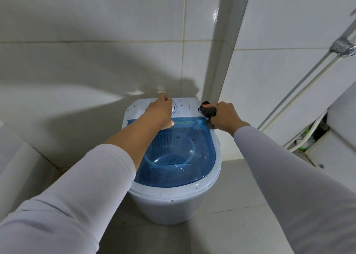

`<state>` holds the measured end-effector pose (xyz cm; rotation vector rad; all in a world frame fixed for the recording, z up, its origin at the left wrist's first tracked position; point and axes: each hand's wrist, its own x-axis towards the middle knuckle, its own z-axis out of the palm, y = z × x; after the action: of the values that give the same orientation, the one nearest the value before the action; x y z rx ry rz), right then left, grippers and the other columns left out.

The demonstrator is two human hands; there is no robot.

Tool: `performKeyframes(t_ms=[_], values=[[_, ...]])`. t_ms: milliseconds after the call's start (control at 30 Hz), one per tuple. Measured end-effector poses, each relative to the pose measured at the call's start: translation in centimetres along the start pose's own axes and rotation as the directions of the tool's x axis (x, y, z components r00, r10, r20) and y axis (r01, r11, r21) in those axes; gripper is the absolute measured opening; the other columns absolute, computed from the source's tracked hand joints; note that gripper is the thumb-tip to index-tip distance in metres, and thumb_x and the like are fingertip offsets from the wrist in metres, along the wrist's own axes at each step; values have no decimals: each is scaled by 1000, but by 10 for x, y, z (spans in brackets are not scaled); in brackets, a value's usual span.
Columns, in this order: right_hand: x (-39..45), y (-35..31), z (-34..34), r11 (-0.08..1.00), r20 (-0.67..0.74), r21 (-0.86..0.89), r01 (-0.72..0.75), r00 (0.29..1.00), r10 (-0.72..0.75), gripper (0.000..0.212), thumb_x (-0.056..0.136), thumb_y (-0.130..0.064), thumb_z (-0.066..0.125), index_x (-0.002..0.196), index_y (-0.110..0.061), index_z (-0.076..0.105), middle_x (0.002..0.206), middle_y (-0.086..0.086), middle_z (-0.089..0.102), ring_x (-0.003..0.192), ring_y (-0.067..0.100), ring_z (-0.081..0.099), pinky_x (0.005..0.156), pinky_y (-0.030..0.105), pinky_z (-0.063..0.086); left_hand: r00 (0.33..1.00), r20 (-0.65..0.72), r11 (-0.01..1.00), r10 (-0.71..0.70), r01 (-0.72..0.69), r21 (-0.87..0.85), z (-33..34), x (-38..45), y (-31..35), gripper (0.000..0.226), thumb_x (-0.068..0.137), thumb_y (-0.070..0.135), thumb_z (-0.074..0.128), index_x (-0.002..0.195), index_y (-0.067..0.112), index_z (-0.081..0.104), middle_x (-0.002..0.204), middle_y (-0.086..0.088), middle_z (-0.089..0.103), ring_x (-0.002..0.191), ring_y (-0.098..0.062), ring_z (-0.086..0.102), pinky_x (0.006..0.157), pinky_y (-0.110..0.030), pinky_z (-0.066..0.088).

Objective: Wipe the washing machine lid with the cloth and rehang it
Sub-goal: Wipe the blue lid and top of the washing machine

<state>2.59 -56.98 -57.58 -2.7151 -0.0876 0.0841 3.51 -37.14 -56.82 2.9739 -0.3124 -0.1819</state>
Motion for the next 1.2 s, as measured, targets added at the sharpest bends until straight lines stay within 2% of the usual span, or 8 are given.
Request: performKeyframes(t_ms=[233, 400, 600, 733, 900, 967, 1133, 1200], values=[[-15, -6, -3, 996, 19, -92, -4, 1000, 5, 34, 68, -2, 66, 102, -5, 66, 97, 15, 68, 83, 27, 56, 69, 29, 48, 1000, -1, 1000, -3, 3, -27, 2, -1, 0, 58, 86, 21, 68, 133, 4, 39, 144, -8, 28, 110, -34, 53, 90, -38, 49], [-29, -9, -9, 998, 25, -65, 5, 1000, -3, 40, 69, 6, 61, 107, -5, 68, 106, 16, 68, 98, 32, 60, 86, 42, 55, 1000, 12, 998, -6, 6, -65, 3, -4, 2, 60, 88, 20, 65, 137, 4, 35, 147, -8, 24, 116, -35, 50, 100, -38, 43], [-42, -8, -8, 994, 44, -105, -17, 999, 22, 44, 71, 1, 66, 113, -12, 67, 111, 10, 67, 101, 28, 59, 89, 33, 52, 1000, -2, 997, -30, 30, -73, 3, -12, 8, 51, 91, 16, 60, 134, 2, 37, 145, -11, 29, 117, -32, 48, 113, -44, 28], [-60, -2, -5, 996, 35, -67, -58, 998, 61, 40, 70, 6, 60, 104, -11, 69, 94, 8, 66, 82, 23, 54, 70, 24, 44, 997, -55, 996, -50, 45, -80, 6, -15, 7, 56, 90, 16, 60, 138, 6, 35, 146, -8, 31, 128, -28, 42, 117, -45, 18], [-80, 6, -6, 999, 78, -12, -43, 996, 44, 37, 68, 10, 50, 84, -17, 68, 80, 4, 63, 72, 21, 55, 62, 23, 44, 990, -121, 992, -78, 65, -112, 7, -25, 5, 71, 88, 21, 64, 146, 9, 25, 151, -7, 27, 136, -26, 34, 117, -45, 18], [-82, 7, -12, 999, 82, -8, -37, 996, 38, 38, 71, 10, 49, 86, -18, 69, 80, 3, 63, 72, 20, 57, 62, 25, 46, 989, -120, 990, -88, 73, -124, 7, -30, 3, 72, 90, 21, 61, 148, 9, 21, 153, -6, 24, 138, -26, 32, 116, -44, 17], [-80, 1, -19, 999, -84, 45, -28, 996, 32, 38, 76, 5, 50, 103, -15, 70, 86, 3, 63, 80, 20, 54, 74, 24, 40, 997, -58, 986, -54, 44, -160, 1, -50, -3, 82, 89, 32, 63, 151, 12, 14, 158, -3, 15, 144, -25, 24, 119, -47, 15], [-76, 0, -16, 1000, -76, 29, -12, 997, 14, 38, 80, 1, 48, 107, -16, 69, 94, 4, 67, 84, 21, 55, 77, 25, 41, 1000, -14, 987, -28, 25, -159, -1, -58, -5, 91, 85, 38, 67, 152, 12, 12, 159, -3, 11, 145, -24, 21, 119, -48, 16]])
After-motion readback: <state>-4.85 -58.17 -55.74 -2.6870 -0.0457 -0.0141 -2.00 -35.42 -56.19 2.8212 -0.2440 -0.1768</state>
